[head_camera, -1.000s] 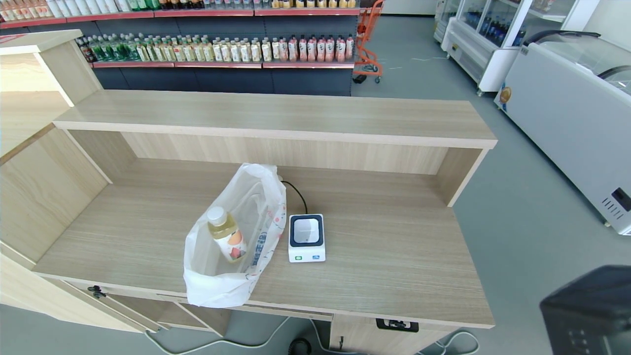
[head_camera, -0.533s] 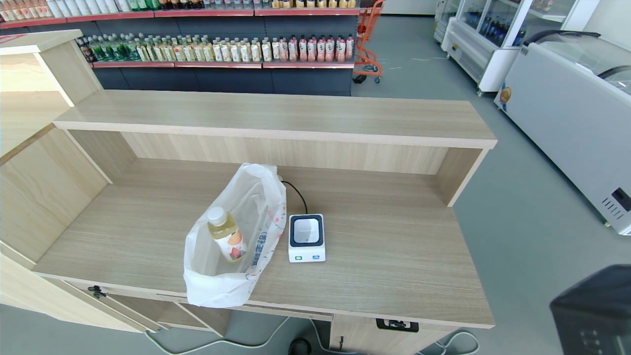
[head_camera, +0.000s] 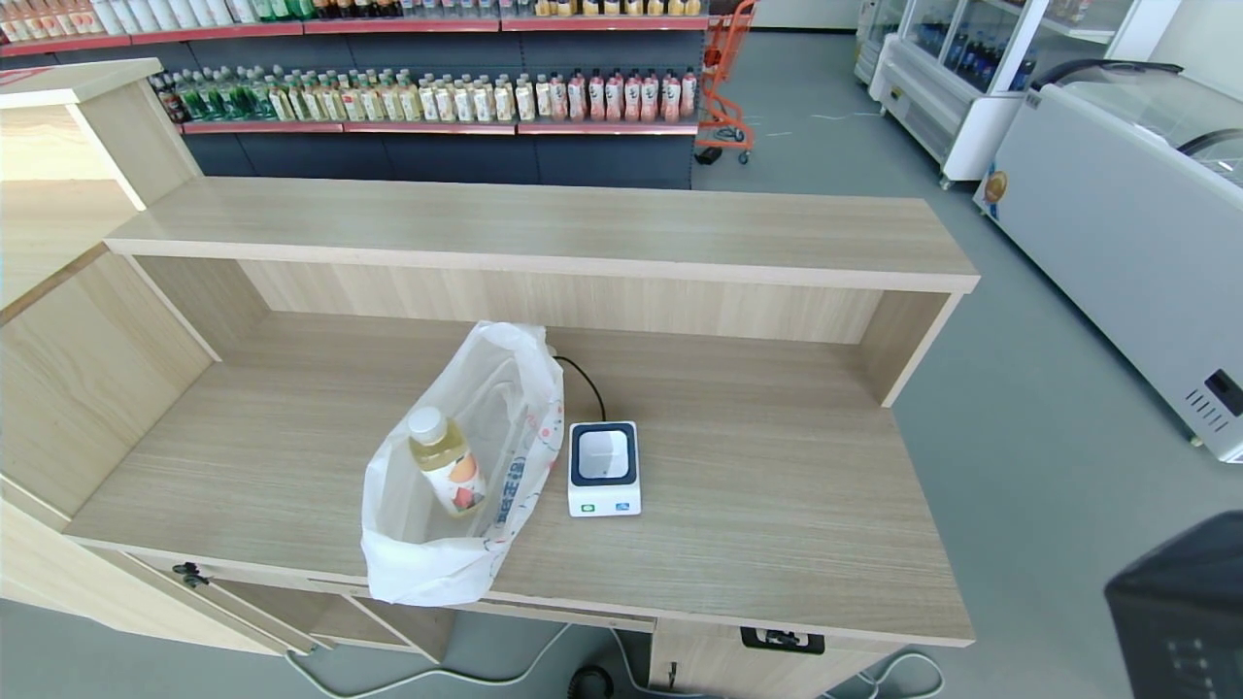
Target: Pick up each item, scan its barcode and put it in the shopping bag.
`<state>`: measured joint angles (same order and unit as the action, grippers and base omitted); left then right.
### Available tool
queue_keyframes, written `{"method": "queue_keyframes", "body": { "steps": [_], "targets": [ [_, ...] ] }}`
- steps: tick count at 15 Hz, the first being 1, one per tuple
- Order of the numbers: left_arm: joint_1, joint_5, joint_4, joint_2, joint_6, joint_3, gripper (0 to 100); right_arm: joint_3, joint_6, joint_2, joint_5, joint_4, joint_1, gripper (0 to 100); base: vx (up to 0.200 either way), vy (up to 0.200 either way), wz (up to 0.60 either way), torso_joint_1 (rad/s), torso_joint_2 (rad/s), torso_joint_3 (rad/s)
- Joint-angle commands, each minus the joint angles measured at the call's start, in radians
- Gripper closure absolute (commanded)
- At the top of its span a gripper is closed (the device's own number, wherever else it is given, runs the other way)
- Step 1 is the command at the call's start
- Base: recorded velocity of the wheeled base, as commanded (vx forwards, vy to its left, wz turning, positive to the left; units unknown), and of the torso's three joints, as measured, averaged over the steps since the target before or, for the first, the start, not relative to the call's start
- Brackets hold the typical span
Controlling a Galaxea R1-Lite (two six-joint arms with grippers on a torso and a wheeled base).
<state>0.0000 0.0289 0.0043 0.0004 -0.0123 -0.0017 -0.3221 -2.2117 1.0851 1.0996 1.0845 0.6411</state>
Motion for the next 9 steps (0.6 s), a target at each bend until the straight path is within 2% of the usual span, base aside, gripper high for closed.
{"method": "queue_keyframes", "body": {
  "steps": [1, 3, 4, 5, 6, 7, 8, 9],
  "targets": [
    [0.0, 0.0, 0.0, 0.0, 0.0, 0.0, 100, 0.0, 0.001, -0.001, 0.0, 0.0, 0.0, 100, 0.0, 0.0, 0.0, 0.0, 0.0, 0.0],
    [0.0, 0.0, 0.0, 0.0, 0.0, 0.0, 100, 0.0, 0.047, 0.007, -0.015, -0.001, -0.006, 100, 0.0, 0.0, 0.0, 0.0, 0.0, 0.0],
    [0.0, 0.0, 0.0, 0.0, 0.0, 0.0, 100, -0.035, 0.167, 0.029, -0.133, -0.003, -0.038, 100, 0.0, 0.0, 0.0, 0.0, 0.0, 0.0],
    [0.0, 0.0, 0.0, 0.001, 0.0, 0.0, 100, -0.078, 0.314, 0.053, -0.326, -0.003, -0.057, 100, 0.0, 0.0, 0.0, 0.0, 0.0, 0.0],
    [0.0, 0.0, 0.0, 0.0, 0.0, 0.0, 100, -0.106, 0.561, 0.056, -0.59, -0.003, -0.06, 100, 0.0, 0.0, 0.0, 0.0, 0.0, 0.0],
    [0.0, 0.0, 0.0, 0.0, 0.0, 0.0, 100, -0.098, 0.831, 0.058, -0.922, -0.017, -0.058, 100, 0.0, 0.0, 0.0, 0.0, 0.0, 0.0],
    [0.0, 0.0, 0.0, 0.0, 0.0, 0.0, 100, -0.114, 1.031, 0.072, -1.193, -0.055, -0.043, 100, 0.0, 0.0, 0.0, 0.0, 0.0, 0.0],
    [0.0, 0.0, 0.0, 0.001, 0.0, 0.0, 100, -0.127, 1.228, 0.087, -1.402, -0.135, -0.032, 100, 0.0, 0.0, 0.0, 0.0, 0.0, 0.0]
  ]
}}
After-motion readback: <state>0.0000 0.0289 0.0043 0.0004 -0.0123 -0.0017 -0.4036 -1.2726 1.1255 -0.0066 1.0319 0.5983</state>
